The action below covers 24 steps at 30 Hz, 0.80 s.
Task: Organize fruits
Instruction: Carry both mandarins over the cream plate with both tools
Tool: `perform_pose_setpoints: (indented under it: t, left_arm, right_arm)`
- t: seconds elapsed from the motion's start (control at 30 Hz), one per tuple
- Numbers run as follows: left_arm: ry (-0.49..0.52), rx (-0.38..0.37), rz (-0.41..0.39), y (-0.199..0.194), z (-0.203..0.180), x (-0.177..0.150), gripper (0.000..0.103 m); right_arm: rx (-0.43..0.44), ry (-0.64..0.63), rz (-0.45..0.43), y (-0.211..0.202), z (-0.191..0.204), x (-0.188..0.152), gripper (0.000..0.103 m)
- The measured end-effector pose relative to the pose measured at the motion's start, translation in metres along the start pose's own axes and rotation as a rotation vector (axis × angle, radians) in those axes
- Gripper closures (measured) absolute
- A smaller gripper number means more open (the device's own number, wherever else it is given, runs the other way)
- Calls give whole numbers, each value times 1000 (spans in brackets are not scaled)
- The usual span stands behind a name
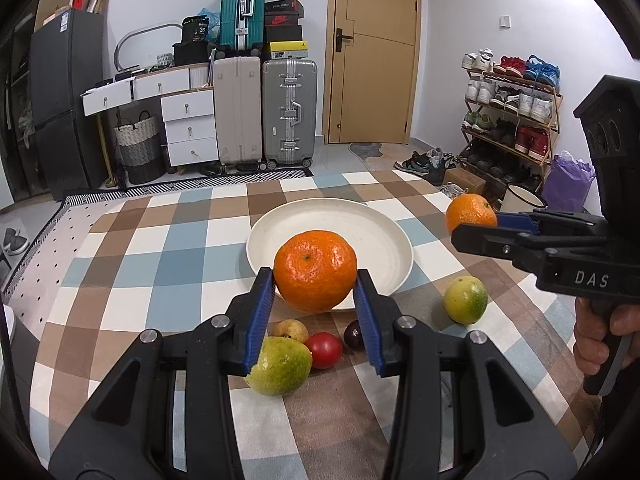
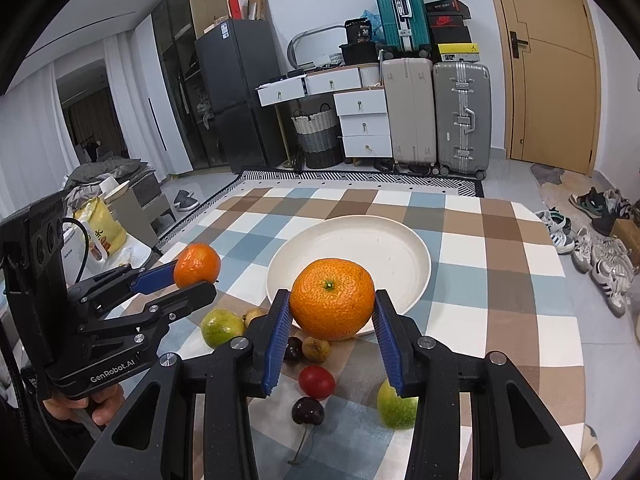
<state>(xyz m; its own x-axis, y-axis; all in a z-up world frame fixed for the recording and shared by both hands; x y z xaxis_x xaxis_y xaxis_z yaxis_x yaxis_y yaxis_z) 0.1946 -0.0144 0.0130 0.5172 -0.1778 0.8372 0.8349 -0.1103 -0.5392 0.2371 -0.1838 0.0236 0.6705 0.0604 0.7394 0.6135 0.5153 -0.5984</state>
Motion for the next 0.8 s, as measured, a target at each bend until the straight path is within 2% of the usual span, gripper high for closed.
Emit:
perform_pose_setpoints:
  t: [0.23,0.6,0.8]
  left_arm:
    - [0,9,21,25,1,1,65]
    - [0,34,32,53,8,9,65]
    - [-1,37,49,67,9,7,65]
  right_arm:
    - [10,12,20,22,-7,0,62]
    - [8,18,22,41,-22,21,62]
    - [0,23,56,57,-29,16,61]
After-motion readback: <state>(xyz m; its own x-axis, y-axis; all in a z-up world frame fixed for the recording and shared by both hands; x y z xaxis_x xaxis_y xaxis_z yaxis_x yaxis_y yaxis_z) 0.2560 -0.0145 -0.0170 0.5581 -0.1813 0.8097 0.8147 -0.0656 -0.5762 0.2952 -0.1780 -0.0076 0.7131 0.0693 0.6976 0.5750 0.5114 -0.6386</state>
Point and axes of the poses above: each gripper's, at about its wrist camera, not at the fingertips, and y roughly the way its jaws point, z to its left, x to its top, the point moved 4 cm from there along y, roughly the way its jaws point, and after that the axes turned 10 degrees about y, right-handed, at the moved point
